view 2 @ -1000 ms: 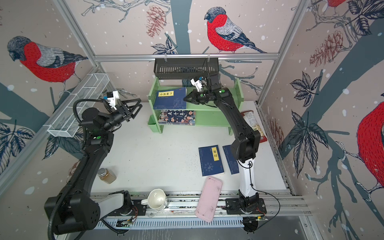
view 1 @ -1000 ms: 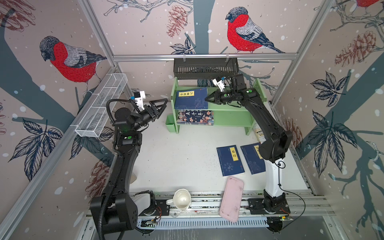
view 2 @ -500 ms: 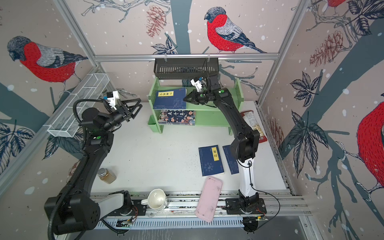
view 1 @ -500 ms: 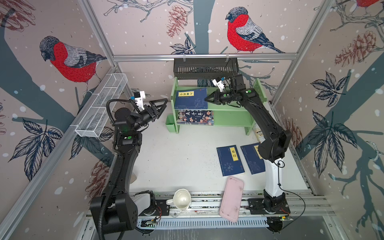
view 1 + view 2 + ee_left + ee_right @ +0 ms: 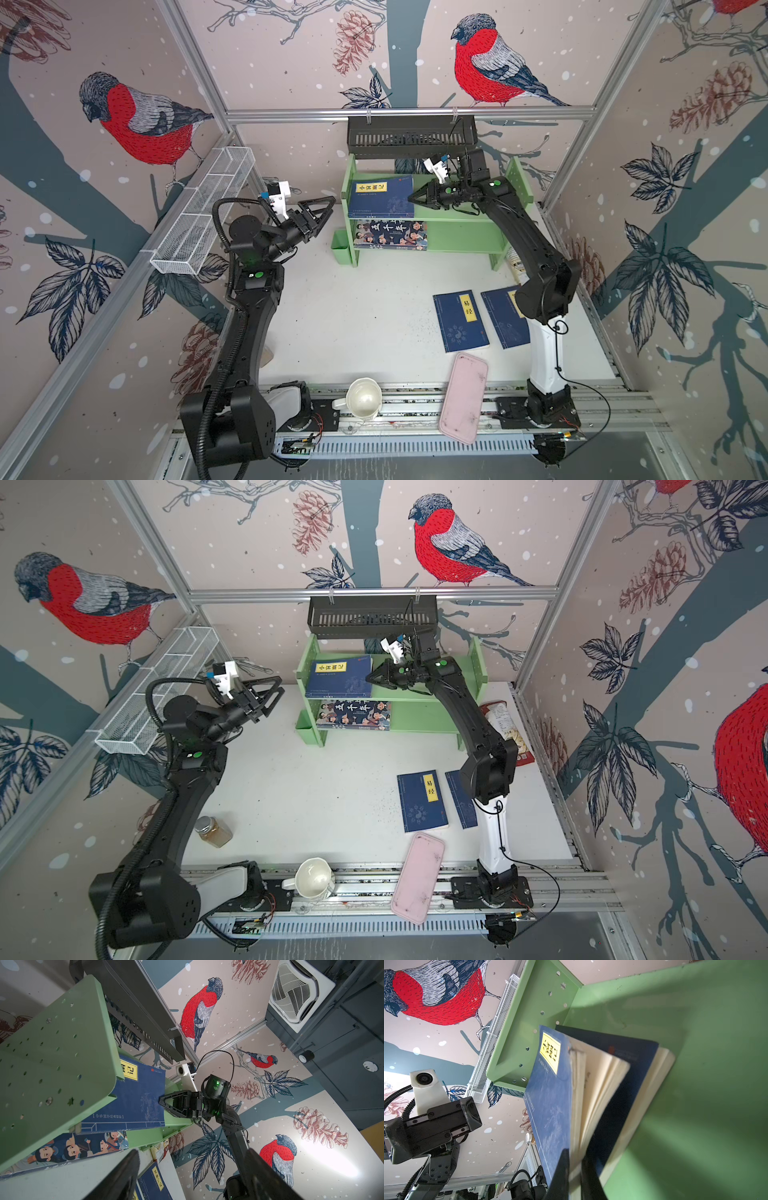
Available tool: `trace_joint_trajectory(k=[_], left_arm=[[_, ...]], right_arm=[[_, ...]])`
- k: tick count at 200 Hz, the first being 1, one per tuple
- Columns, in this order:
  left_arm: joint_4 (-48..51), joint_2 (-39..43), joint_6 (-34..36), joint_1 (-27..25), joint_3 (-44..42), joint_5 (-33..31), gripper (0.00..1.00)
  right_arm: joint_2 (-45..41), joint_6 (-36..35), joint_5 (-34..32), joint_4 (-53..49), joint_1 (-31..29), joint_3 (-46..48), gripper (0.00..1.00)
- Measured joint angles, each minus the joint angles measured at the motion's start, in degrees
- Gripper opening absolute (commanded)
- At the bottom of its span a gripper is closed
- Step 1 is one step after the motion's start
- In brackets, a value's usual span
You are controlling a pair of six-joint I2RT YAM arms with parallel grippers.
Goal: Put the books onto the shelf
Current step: 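Keep pressing the dark-blue book flat on the top tier with the right gripper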
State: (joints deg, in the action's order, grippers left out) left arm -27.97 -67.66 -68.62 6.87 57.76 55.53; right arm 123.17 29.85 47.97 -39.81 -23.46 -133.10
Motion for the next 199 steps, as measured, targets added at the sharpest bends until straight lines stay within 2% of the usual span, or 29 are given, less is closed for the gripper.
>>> trace_joint_trajectory(k=[199], left_arm=[[-0.02, 0.11, -0.2, 0.0, -0.37, -0.02, 0.8]], right_arm=[[-0.85, 1.29, -0.13, 1.75, 0.37, 2.16, 0.05]])
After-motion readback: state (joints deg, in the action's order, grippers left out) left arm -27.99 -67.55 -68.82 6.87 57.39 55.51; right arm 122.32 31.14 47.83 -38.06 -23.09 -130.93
